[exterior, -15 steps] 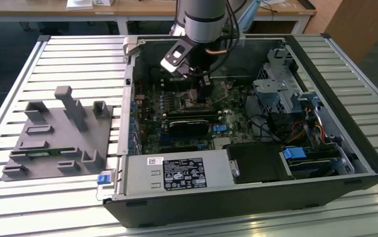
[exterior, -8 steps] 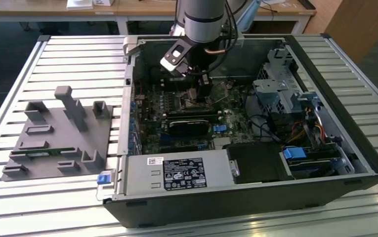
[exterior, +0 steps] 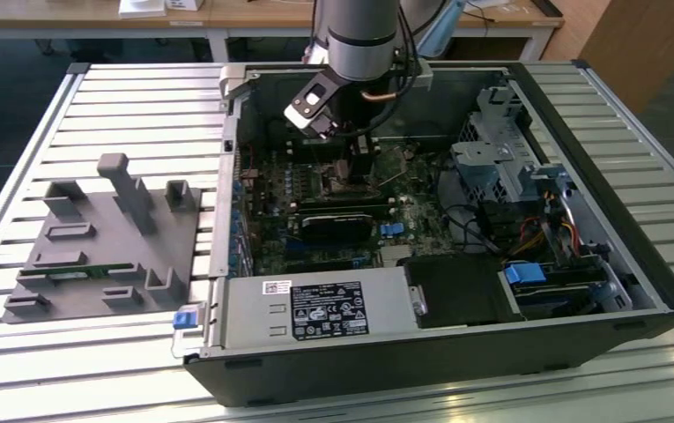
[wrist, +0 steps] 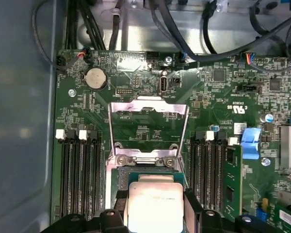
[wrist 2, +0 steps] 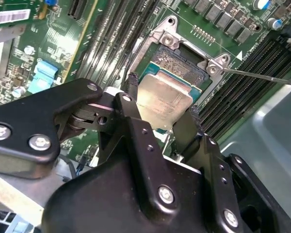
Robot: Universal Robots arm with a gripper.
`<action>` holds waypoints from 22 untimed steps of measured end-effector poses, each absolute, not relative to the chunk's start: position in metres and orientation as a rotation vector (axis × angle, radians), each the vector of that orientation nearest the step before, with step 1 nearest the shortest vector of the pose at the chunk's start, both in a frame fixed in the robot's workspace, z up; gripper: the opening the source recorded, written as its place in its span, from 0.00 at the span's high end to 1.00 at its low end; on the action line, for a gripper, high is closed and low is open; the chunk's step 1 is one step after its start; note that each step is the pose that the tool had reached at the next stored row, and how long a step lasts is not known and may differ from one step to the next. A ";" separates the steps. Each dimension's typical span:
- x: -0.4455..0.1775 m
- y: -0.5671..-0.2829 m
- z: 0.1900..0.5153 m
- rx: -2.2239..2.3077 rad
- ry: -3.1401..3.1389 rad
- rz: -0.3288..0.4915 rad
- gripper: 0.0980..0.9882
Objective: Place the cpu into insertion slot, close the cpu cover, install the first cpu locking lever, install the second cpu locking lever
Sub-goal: 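Place the cpu into insertion slot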
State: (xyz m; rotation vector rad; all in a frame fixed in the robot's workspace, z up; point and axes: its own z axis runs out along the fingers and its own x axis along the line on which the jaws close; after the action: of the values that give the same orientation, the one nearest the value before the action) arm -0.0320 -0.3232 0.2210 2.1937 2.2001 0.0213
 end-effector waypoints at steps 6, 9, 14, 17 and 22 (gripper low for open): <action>-0.032 -0.321 0.214 2.165 2.228 0.022 0.51; -0.032 -0.321 0.210 2.156 2.237 0.022 0.51; -0.033 -0.320 0.207 2.156 2.237 0.022 0.51; -0.034 -0.320 0.207 2.156 2.237 0.022 0.51; -0.035 -0.318 0.205 2.156 2.237 0.022 0.51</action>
State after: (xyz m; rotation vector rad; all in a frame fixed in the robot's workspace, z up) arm -0.0353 -0.3179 0.2045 2.1563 2.2371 0.0222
